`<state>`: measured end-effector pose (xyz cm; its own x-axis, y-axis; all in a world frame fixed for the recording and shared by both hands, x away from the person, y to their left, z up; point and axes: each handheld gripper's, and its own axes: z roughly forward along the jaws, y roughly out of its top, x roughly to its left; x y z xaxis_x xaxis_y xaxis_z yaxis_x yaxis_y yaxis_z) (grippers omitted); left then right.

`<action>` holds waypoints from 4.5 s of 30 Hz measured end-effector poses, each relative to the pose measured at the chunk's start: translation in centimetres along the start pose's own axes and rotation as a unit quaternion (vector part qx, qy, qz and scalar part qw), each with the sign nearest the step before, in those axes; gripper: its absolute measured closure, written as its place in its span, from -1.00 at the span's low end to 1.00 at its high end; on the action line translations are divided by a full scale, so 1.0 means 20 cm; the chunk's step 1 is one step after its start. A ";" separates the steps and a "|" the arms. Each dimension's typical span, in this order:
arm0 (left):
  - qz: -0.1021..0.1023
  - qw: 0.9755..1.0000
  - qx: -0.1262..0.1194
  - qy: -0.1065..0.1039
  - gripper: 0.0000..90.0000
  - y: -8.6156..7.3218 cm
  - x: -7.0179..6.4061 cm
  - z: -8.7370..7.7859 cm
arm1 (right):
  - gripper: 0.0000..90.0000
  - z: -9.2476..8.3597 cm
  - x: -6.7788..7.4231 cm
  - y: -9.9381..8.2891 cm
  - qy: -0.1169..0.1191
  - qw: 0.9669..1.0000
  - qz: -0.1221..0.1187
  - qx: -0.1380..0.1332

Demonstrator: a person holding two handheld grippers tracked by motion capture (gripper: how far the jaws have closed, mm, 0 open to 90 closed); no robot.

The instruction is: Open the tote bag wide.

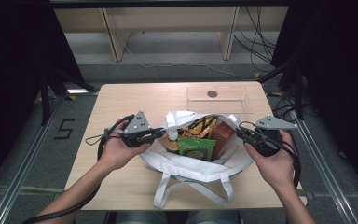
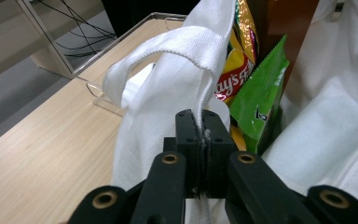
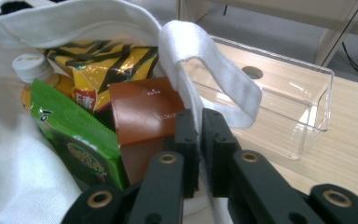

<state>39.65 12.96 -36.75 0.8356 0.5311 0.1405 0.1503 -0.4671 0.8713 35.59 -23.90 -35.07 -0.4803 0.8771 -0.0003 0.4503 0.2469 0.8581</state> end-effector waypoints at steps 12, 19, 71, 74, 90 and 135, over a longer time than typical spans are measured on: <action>-0.040 0.996 -0.077 0.028 0.95 0.03 0.04 -0.02 | 0.97 -0.01 -0.02 0.04 0.001 1.000 0.004 -0.021; -0.085 0.993 -0.079 0.036 0.95 0.01 0.13 0.05 | 0.96 0.06 -0.06 0.04 0.001 1.000 0.011 -0.016; -0.070 0.989 -0.086 0.098 0.90 0.03 0.23 0.17 | 0.96 0.17 -0.11 0.11 -0.020 0.999 0.022 -0.040; -0.070 0.989 -0.088 0.092 0.88 0.04 0.24 0.17 | 0.97 0.17 -0.11 0.12 -0.029 0.998 0.020 -0.045; -0.049 0.991 -0.063 0.104 0.84 0.02 0.26 0.18 | 0.97 0.21 -0.13 0.15 -0.053 0.996 0.024 -0.067; -0.058 0.993 0.041 0.094 0.92 -0.23 0.29 0.45 | 0.97 0.47 -0.17 -0.07 -0.031 0.999 0.018 0.027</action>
<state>48.60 11.81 -44.22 0.6981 0.7034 0.1340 0.2885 -0.4476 0.8464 43.63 -23.39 -41.09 -0.4152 0.9097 -0.0028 0.5079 0.2343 0.8290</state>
